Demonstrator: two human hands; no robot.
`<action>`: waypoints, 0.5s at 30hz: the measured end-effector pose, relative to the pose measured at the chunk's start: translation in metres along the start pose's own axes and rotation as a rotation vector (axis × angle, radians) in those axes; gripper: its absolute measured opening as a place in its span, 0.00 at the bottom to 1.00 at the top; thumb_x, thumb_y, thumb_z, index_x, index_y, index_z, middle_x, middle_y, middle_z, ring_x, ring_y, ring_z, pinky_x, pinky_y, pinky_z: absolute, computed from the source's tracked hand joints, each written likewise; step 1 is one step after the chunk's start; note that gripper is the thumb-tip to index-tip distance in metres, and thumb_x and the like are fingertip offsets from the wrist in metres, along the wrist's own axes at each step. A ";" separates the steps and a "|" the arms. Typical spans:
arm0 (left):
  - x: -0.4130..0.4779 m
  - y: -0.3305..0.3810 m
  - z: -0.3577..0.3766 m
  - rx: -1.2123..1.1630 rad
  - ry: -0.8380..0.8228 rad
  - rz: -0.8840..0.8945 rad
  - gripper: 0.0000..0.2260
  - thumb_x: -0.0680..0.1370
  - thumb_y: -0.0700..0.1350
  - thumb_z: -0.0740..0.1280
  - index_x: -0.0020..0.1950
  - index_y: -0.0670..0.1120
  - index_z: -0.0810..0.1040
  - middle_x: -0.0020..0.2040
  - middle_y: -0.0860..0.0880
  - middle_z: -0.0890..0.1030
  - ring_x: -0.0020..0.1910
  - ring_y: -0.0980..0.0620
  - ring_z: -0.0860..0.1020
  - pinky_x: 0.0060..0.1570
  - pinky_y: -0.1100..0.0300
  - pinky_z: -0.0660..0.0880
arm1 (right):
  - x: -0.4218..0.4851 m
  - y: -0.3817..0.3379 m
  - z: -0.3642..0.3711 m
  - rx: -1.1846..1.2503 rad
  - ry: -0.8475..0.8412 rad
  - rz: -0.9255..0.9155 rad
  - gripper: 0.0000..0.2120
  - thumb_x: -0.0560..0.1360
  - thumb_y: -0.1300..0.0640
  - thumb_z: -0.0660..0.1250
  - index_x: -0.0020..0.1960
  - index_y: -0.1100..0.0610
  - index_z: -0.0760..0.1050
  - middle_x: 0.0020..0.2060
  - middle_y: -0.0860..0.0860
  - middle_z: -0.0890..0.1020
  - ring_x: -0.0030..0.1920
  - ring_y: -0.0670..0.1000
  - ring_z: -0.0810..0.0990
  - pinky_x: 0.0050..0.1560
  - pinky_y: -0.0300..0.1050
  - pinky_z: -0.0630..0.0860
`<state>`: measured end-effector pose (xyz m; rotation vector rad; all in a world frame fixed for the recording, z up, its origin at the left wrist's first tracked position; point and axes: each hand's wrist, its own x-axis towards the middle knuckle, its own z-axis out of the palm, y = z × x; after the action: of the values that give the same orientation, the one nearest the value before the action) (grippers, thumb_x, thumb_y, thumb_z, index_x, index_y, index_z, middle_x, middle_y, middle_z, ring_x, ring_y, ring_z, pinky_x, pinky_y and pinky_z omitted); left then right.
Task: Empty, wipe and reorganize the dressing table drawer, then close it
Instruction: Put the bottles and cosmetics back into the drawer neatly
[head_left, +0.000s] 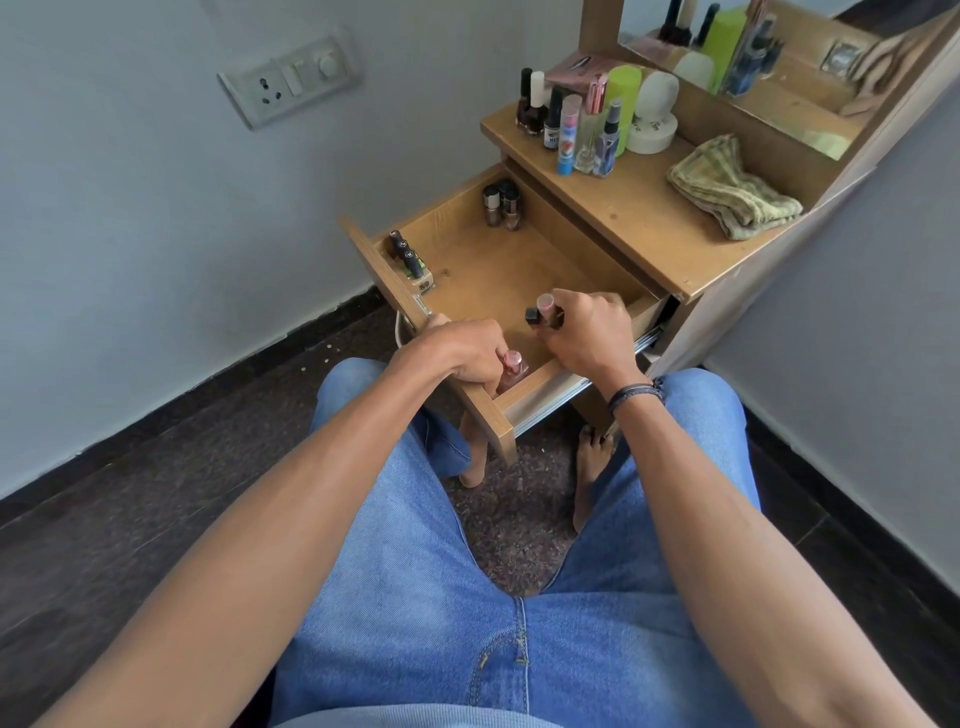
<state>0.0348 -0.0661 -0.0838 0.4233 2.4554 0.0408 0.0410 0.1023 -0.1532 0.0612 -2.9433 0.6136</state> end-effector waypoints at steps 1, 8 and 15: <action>0.000 0.001 0.000 0.016 -0.013 -0.001 0.08 0.73 0.47 0.72 0.50 0.57 0.83 0.43 0.56 0.81 0.48 0.50 0.76 0.58 0.52 0.63 | 0.000 0.000 0.000 0.001 0.001 0.001 0.06 0.76 0.51 0.67 0.47 0.53 0.78 0.40 0.52 0.85 0.45 0.60 0.82 0.60 0.50 0.69; 0.000 0.002 -0.001 0.058 -0.061 0.065 0.33 0.75 0.37 0.58 0.74 0.67 0.66 0.70 0.55 0.75 0.63 0.49 0.74 0.59 0.51 0.61 | 0.000 0.001 0.000 0.004 0.016 -0.011 0.07 0.75 0.52 0.68 0.45 0.55 0.77 0.38 0.53 0.84 0.44 0.62 0.82 0.55 0.50 0.72; 0.002 0.000 0.000 0.063 -0.065 0.058 0.30 0.80 0.35 0.52 0.68 0.68 0.72 0.70 0.57 0.75 0.66 0.51 0.72 0.61 0.50 0.58 | 0.001 0.002 0.002 -0.011 -0.001 -0.018 0.08 0.76 0.50 0.68 0.49 0.54 0.79 0.40 0.53 0.85 0.46 0.60 0.82 0.57 0.50 0.72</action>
<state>0.0334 -0.0654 -0.0851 0.5152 2.3849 -0.0256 0.0394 0.1035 -0.1560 0.0873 -2.9432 0.5957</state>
